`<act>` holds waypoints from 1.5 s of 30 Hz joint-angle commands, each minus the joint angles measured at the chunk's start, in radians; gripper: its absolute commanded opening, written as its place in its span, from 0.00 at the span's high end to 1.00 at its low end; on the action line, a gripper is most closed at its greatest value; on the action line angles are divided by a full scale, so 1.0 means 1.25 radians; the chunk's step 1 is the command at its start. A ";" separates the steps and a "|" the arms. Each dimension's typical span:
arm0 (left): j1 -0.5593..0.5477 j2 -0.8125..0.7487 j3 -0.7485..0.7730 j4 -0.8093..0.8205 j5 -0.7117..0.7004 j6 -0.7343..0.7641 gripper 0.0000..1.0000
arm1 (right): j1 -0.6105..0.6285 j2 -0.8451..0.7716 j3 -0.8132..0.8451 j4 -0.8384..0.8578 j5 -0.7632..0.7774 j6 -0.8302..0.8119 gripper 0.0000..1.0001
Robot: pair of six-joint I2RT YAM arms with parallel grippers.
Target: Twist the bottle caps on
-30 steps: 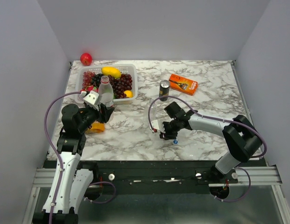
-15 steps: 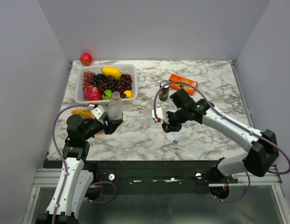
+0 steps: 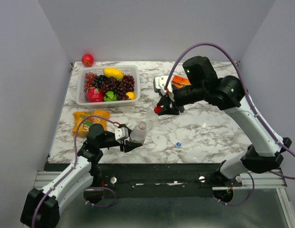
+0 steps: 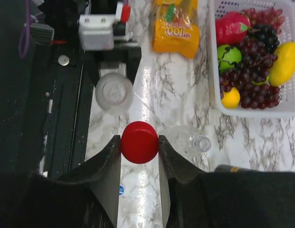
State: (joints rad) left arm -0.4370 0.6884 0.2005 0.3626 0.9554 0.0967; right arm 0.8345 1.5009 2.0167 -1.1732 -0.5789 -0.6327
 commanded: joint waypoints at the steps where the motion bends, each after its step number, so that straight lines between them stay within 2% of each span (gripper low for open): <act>1: -0.086 0.046 -0.013 0.120 -0.052 0.036 1.00 | 0.045 0.096 0.140 -0.168 -0.041 -0.055 0.75; 4: -0.108 0.071 -0.006 0.130 -0.059 0.026 1.00 | 0.088 0.104 0.132 -0.203 -0.020 -0.124 0.74; 11: -0.118 0.071 -0.011 0.120 -0.098 0.022 1.00 | 0.094 0.101 0.075 -0.273 -0.015 -0.250 0.74; 18: -0.119 0.081 -0.005 0.122 -0.103 0.027 1.00 | 0.103 0.096 0.035 -0.253 -0.013 -0.247 0.73; 45: -0.129 0.062 -0.006 0.164 -0.113 0.026 1.00 | 0.137 0.131 0.042 -0.246 0.021 -0.271 0.71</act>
State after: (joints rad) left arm -0.5915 0.7750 0.1883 0.5243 0.8246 0.1158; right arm 0.9913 1.6386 2.0560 -1.3334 -0.5835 -0.9443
